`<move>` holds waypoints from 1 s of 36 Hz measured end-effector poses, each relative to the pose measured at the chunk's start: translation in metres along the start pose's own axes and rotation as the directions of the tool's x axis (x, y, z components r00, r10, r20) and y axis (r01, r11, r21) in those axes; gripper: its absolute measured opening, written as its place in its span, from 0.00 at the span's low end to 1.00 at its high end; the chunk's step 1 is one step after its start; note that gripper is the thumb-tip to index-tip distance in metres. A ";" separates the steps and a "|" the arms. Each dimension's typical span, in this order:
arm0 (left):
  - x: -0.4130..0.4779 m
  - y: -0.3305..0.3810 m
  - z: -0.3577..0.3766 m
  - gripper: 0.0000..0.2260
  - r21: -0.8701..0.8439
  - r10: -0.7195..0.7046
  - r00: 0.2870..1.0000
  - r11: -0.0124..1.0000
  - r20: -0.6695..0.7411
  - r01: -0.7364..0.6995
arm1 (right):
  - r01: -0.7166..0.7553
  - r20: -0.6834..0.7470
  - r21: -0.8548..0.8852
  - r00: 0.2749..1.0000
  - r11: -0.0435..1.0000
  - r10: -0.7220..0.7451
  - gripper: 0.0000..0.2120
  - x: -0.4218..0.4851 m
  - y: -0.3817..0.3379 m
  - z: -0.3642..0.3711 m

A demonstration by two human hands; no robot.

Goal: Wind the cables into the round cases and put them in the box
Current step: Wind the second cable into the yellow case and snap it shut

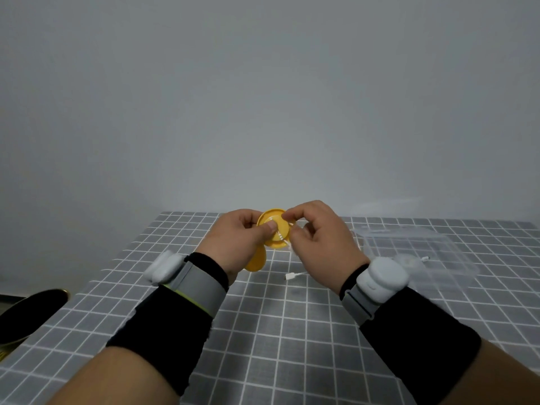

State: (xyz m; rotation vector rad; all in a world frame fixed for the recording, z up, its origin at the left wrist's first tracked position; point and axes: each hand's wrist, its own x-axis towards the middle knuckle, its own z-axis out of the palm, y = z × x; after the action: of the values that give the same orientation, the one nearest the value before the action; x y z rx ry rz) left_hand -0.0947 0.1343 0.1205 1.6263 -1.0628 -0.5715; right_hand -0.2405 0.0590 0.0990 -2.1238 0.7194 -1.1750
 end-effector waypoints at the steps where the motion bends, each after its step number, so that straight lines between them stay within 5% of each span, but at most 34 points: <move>1: 0.000 0.001 0.000 0.04 -0.010 -0.011 1.000 1.000 -0.003 0.010 | 0.027 0.019 -0.041 0.999 0.999 -0.026 0.08 0.000 0.000 0.000; 7: -0.002 0.004 -0.003 0.05 -0.042 -0.068 0.996 0.997 0.050 0.070 | 0.139 0.118 -0.275 0.987 0.951 -0.109 0.22 0.000 0.004 -0.002; 26: -0.003 0.002 -0.008 0.07 0.075 -0.054 0.994 0.996 0.090 0.047 | 0.201 0.219 -0.298 0.966 0.933 -0.138 0.20 0.006 0.003 -0.013; 30: -0.003 0.001 -0.006 0.05 0.034 -0.034 0.999 0.999 0.036 0.033 | 0.117 0.174 -0.220 0.982 0.968 -0.080 0.18 0.004 0.004 -0.010; 36: 0.000 -0.004 0.002 0.03 0.033 0.018 0.998 0.999 -0.056 -0.017 | -0.219 0.082 0.072 0.974 0.973 0.213 0.14 0.005 0.002 -0.004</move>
State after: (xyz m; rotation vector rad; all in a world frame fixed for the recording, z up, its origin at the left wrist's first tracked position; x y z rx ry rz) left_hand -0.0949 0.1337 0.1161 1.6503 -1.0488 -0.4967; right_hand -0.2417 0.0538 0.1018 -1.9559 0.8323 -0.9878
